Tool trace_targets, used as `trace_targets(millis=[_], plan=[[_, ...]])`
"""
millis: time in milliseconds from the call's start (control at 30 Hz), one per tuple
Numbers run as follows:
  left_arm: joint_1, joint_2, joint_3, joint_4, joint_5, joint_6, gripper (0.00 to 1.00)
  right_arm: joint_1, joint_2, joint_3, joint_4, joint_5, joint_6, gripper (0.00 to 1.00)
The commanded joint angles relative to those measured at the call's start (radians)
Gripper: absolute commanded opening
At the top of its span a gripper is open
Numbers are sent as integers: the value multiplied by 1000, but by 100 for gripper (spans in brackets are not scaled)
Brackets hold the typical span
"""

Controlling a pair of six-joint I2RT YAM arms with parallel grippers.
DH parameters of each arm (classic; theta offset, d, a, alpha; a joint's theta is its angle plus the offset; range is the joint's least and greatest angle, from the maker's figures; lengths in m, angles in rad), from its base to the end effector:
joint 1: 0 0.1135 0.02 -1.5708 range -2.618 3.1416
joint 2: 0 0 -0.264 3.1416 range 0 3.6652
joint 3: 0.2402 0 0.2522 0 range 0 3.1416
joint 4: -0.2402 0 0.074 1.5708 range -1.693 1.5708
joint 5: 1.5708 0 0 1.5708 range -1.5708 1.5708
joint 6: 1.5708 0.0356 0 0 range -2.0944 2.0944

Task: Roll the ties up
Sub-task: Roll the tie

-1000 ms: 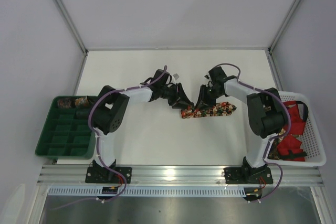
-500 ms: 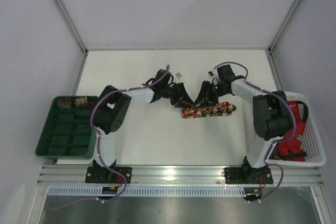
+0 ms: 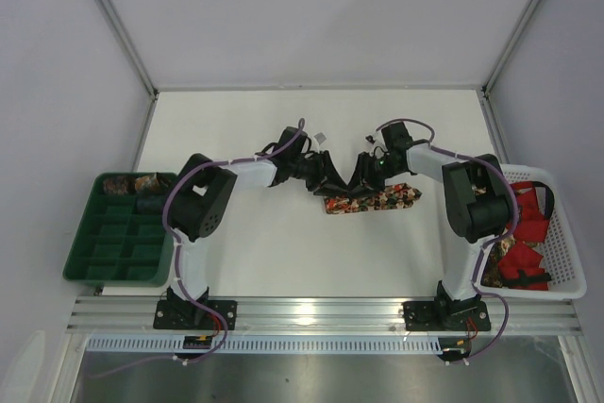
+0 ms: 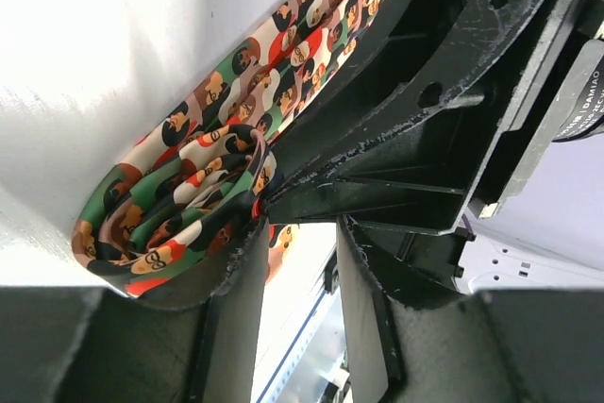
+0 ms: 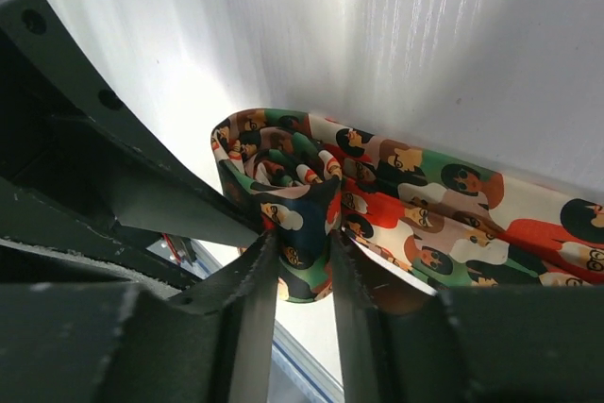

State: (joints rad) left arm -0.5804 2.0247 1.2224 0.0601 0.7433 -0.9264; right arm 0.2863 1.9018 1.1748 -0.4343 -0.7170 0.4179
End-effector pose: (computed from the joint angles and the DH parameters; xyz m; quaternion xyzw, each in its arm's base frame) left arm 0.3405 -0.2521 0.1486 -0.0028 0.8653 -0.4991 0.0461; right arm 0.3472 0.1266 0.1527 -0.0109 0.9196 0.3881 0.0602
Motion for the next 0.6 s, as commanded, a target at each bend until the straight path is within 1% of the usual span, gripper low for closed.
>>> trace_targets(millis=[0,33,100,167,200,300,367,433,567], plan=[[-9,-15,2,24,-1,7,41,7,3,9,16,4,4,31],[-7,-21,11,15,-5,14,42,7,2,8,16,5,4,30],[-9,-43,19,-18,-10,40,44,7,6,9,14,5,-1,24],[-4,-57,37,-51,-22,63,48,8,13,9,17,1,1,19],[1,-66,42,-92,-25,86,51,10,13,9,17,-1,1,18],[17,-107,40,-135,-39,113,54,17,14,9,17,11,1,17],[40,-150,9,-157,-50,120,57,17,14,9,12,14,-5,17],[57,-191,-43,-164,-55,124,58,20,16,11,6,21,-10,18],[88,-221,-139,-143,-56,124,59,24,13,11,3,36,-18,20]])
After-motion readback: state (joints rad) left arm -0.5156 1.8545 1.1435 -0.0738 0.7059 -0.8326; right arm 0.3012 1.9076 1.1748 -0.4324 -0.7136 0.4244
